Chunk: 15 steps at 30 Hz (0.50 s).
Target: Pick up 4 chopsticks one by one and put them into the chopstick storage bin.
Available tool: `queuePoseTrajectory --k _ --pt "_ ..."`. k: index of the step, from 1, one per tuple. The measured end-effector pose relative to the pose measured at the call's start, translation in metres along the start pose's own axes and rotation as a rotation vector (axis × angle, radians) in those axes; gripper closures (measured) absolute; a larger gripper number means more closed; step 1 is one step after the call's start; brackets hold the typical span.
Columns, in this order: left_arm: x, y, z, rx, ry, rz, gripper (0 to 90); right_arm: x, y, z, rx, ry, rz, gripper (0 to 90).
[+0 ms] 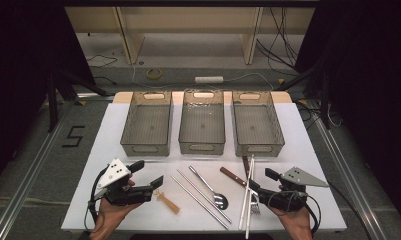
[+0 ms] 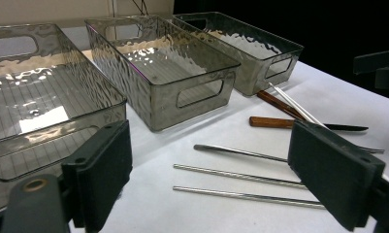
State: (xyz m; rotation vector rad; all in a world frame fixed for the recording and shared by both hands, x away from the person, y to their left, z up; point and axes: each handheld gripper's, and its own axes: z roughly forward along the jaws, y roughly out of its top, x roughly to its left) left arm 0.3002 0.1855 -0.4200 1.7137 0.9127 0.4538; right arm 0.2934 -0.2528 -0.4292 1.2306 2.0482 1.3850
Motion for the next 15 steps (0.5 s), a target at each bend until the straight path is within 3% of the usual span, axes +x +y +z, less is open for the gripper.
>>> queuePoseTrajectory --k 8,15 --pt "-0.0002 0.0001 -0.0001 0.000 -0.001 0.000 15.6 0.0011 0.0013 0.0019 0.038 -0.031 0.010 31.6" --pt "-0.0005 0.0000 0.0000 0.000 -0.001 -0.001 15.6 -0.0054 0.0022 0.0053 0.090 -0.051 0.074 38.8"
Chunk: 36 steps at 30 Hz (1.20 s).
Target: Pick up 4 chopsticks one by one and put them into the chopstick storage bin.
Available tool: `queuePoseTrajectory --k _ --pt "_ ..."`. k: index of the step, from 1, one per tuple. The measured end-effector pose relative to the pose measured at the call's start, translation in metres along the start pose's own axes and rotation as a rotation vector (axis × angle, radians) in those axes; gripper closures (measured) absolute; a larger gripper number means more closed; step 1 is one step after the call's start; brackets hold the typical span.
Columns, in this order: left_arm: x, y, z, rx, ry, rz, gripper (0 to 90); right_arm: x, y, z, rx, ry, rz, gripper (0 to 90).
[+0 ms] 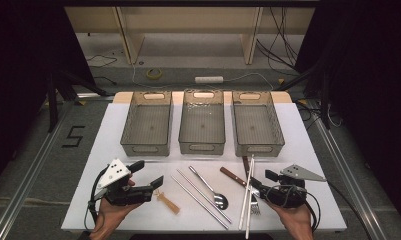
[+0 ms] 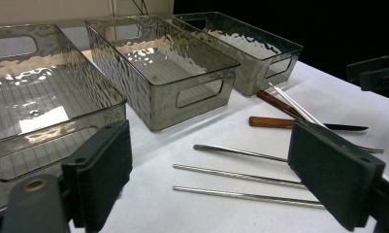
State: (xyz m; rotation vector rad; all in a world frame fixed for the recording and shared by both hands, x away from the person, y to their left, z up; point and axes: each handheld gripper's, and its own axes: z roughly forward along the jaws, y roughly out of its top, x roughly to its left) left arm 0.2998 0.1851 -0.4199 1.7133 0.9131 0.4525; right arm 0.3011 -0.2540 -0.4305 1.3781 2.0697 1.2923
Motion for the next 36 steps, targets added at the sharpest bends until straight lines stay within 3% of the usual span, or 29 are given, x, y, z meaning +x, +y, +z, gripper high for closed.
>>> queuePoseTrajectory --k 6,7,11,20,36 --pt "0.000 0.000 0.000 0.001 0.000 0.001 15.6 -0.009 0.001 0.008 0.054 0.023 0.065 44.5" --pt "0.000 0.000 0.000 0.001 0.000 0.001 15.6 -0.016 0.000 0.012 0.077 0.042 0.115 46.2" --pt "0.000 0.000 0.000 0.003 -0.001 0.003 15.6 -0.027 0.001 0.020 0.114 0.045 0.149 50.6" --pt "-0.001 0.000 0.000 0.000 -0.001 0.003 15.7 -0.034 0.001 0.038 0.217 0.050 0.186 57.1" --pt "-0.001 0.000 0.000 -0.002 -0.002 0.006 15.7 -0.039 -0.003 0.055 0.286 0.032 0.238 68.8"
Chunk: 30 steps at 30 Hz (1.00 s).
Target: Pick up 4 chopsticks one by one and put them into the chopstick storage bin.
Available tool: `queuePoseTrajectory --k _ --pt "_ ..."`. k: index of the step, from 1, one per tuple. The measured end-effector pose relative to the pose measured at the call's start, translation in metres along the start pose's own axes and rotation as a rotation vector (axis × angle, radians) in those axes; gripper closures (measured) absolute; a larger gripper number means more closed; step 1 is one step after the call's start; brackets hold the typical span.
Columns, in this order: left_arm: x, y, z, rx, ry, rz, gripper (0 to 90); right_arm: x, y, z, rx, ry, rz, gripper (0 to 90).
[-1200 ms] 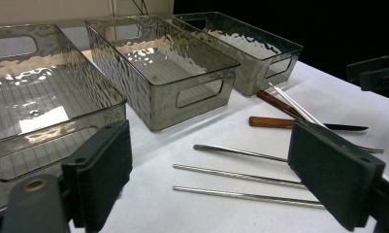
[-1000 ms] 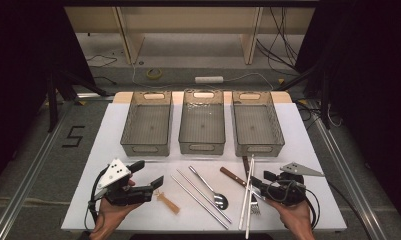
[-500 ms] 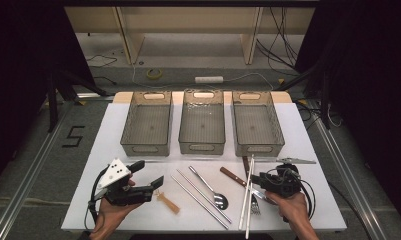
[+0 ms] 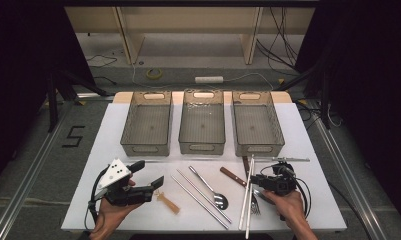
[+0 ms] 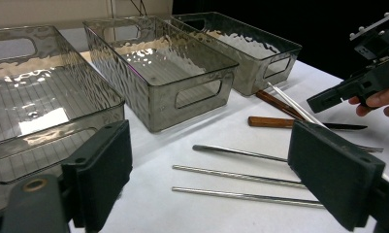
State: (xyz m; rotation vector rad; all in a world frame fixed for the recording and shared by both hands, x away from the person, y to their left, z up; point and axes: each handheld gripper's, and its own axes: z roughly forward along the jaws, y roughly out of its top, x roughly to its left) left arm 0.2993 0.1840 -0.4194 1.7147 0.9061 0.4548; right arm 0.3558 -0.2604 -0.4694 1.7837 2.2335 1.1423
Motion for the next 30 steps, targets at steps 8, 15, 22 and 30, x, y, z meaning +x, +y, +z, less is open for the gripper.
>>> queuePoseTrajectory --k 8,15,22,30 --pt "0.000 0.000 0.000 0.000 0.000 0.001 15.7 0.001 -0.001 0.005 0.015 -0.014 -0.003 72.6" --pt "0.000 0.000 0.000 0.000 -0.001 0.003 15.7 0.000 0.000 0.008 0.024 -0.012 0.014 74.2" --pt "0.000 0.000 0.000 0.002 -0.002 0.005 15.7 -0.001 -0.001 0.011 0.035 -0.013 0.036 75.9" --pt "0.000 0.000 0.000 0.001 -0.003 0.007 15.6 -0.001 -0.002 0.012 0.032 -0.012 0.061 76.3"
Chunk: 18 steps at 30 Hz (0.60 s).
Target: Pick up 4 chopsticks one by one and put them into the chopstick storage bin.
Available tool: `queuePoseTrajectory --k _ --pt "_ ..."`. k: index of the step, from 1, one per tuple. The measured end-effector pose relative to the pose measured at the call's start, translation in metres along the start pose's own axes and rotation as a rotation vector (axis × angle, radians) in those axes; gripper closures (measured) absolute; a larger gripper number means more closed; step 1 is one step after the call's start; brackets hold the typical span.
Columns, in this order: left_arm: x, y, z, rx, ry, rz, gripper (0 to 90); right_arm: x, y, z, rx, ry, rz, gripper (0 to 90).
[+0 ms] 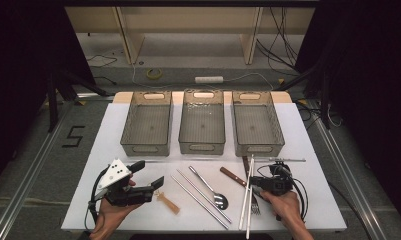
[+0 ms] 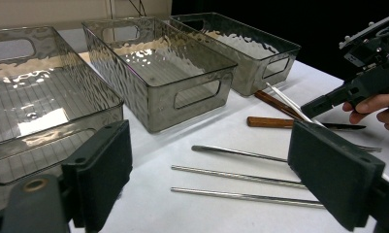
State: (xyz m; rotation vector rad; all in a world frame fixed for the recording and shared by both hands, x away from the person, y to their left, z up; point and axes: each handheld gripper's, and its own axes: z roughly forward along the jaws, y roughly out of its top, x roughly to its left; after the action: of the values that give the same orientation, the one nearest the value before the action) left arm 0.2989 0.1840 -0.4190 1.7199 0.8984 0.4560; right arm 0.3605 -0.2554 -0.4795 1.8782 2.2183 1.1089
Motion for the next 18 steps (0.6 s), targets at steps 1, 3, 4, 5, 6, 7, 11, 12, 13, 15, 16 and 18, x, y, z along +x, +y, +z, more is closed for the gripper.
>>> queuePoseTrajectory --k 1,3,4,5,6,7,11,12,13,15,16,18 --pt "0.0000 0.0000 0.0000 -0.001 0.000 0.001 15.6 0.0000 0.0000 0.0000 0.000 0.000 0.000 76.3" --pt "-0.0001 0.0000 0.0000 -0.001 -0.001 0.001 15.6 0.0002 -0.0005 0.0002 -0.005 0.002 0.009 77.2" --pt "-0.0001 0.0000 0.0000 -0.001 -0.001 0.001 15.7 0.0002 -0.0006 0.0003 -0.005 0.002 0.012 77.4" --pt "-0.0001 0.0000 -0.0001 -0.001 -0.002 0.001 15.7 0.0002 -0.0007 0.0003 -0.007 0.003 0.018 77.7" --pt "-0.0001 0.0000 -0.0001 -0.001 -0.002 0.001 15.7 0.0001 -0.0009 0.0001 -0.008 0.004 0.020 78.1" --pt "-0.0001 0.0000 -0.0001 -0.001 -0.002 0.001 15.7 0.0001 -0.0009 0.0001 -0.008 0.004 0.020 78.1" --pt "-0.0001 0.0000 0.0000 -0.002 -0.002 0.001 15.7 -0.0005 -0.0015 -0.0013 -0.015 0.014 0.049 80.5" --pt "0.0000 -0.0001 0.0000 -0.001 -0.002 0.001 15.7 -0.0006 -0.0016 -0.0016 -0.014 0.017 0.058 80.7" --pt "0.0000 -0.0001 0.0001 -0.001 -0.002 0.001 15.7 -0.0003 -0.0018 -0.0017 -0.015 0.016 0.060 80.7" --pt "-0.0003 -0.0001 0.0001 -0.003 -0.001 0.001 15.7 0.0000 -0.0019 -0.0015 -0.016 0.013 0.063 80.0" --pt "-0.0002 0.0000 -0.0001 -0.002 -0.002 0.002 15.7 0.0002 -0.0020 -0.0009 -0.006 0.011 0.061 77.1" --pt "-0.0003 0.0002 -0.0002 -0.002 -0.002 0.001 15.7 0.0017 -0.0030 0.0020 0.006 -0.009 0.047 76.4"
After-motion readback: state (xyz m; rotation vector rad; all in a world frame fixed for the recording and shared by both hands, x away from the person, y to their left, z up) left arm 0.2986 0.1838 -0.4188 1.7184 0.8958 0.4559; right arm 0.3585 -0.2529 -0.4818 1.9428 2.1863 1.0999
